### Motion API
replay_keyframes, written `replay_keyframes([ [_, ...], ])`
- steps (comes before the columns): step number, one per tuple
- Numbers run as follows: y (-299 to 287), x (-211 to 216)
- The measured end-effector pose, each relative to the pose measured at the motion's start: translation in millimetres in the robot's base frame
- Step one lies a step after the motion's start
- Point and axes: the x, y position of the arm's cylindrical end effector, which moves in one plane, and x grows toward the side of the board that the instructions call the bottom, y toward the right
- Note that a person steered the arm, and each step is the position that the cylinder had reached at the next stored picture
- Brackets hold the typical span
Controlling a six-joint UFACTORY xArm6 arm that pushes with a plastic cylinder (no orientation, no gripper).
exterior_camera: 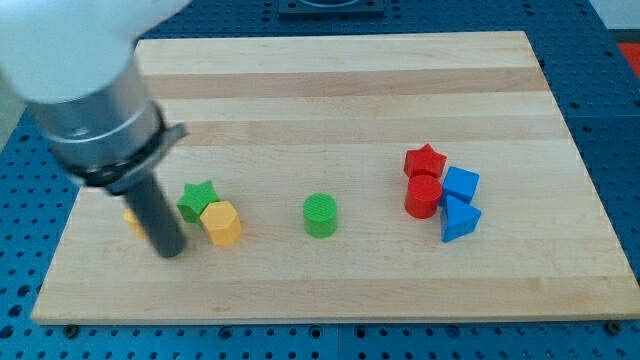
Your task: Place the green star close to the group of blocks
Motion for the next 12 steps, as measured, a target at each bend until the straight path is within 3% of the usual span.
replay_keyframes([
  [1, -62, 21],
  [2, -74, 21],
  [4, -20, -31],
  [9, 34, -52],
  [12, 130, -58],
])
